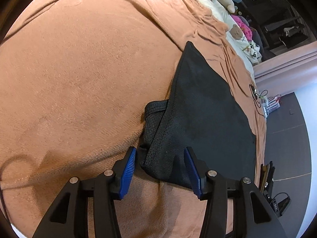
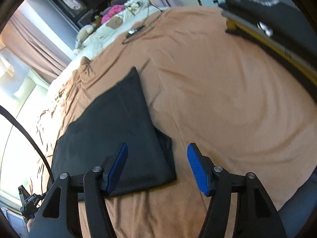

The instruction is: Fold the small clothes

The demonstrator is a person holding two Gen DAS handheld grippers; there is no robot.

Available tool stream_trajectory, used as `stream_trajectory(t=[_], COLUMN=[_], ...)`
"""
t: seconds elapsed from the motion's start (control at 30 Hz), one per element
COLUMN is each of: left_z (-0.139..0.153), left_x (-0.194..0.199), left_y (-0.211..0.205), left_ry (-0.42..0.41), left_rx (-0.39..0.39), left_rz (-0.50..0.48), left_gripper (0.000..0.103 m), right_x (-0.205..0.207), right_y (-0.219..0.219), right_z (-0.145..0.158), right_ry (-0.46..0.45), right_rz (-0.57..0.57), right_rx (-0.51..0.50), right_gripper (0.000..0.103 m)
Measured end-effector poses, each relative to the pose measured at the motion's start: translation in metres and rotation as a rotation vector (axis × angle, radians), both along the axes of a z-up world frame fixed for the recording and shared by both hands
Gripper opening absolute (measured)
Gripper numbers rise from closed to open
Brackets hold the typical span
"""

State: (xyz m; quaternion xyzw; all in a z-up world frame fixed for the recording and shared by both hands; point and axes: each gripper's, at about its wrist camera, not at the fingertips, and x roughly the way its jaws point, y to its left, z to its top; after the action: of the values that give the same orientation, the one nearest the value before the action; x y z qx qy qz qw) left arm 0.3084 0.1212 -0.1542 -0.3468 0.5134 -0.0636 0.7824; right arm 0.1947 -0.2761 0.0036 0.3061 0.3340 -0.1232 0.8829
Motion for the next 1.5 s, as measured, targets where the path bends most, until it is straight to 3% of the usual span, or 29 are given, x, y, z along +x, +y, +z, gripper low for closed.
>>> stream_trajectory(t=[0.33,0.37,0.43,0.5,0.57,0.63,0.73,0.93,1.1,1.5], left_z=[0.000,0.000,-0.002,-0.003,0.002,0.006,0.017,0.037,0.051,0.057], left_x=[-0.002,-0.002,-0.006,-0.006,-0.008,-0.008,-0.007,-0.003,-0.001,0.001], left_y=[-0.001,-0.002,0.000,0.001,0.001,0.000,-0.003,-0.009,-0.012,-0.016], left_ry=[-0.036,-0.042,-0.040,-0.034,-0.053,-0.065,-0.091,-0.132,-0.164,-0.172], left_rx=[-0.014,-0.017,-0.024,-0.043,-0.045,-0.056,-0.059,-0.090,-0.112,-0.120], left_rz=[0.012,0.015,0.012,0.013,0.019,0.023,0.020,0.009,0.002,0.012], left_gripper=[0.050,0.046,0.017,0.010,0.009,0.009,0.008,0.008,0.008,0.008], right_x=[0.034,0.039,0.042,0.046,0.052,0.057,0.064,0.085,0.113,0.120], right_y=[0.062,0.066,0.075,0.082,0.092,0.094,0.104,0.125,0.130,0.126], right_z=[0.022,0.021,0.020,0.018,0.014,0.006,-0.008,-0.020,-0.027,-0.042], right_ry=[-0.031,-0.036,-0.035,-0.038,-0.047,-0.037,-0.001,0.037,0.074,0.197], right_rz=[0.174,0.193,0.236,0.286,0.346,0.395,0.462,0.558,0.604,0.654], right_rx=[-0.156,-0.152,-0.149,-0.159,-0.172,-0.160,-0.140,-0.124,-0.111,-0.047], right_gripper=[0.061,0.061,0.061,0.061,0.058,0.045,0.033,0.022,0.019,0.014])
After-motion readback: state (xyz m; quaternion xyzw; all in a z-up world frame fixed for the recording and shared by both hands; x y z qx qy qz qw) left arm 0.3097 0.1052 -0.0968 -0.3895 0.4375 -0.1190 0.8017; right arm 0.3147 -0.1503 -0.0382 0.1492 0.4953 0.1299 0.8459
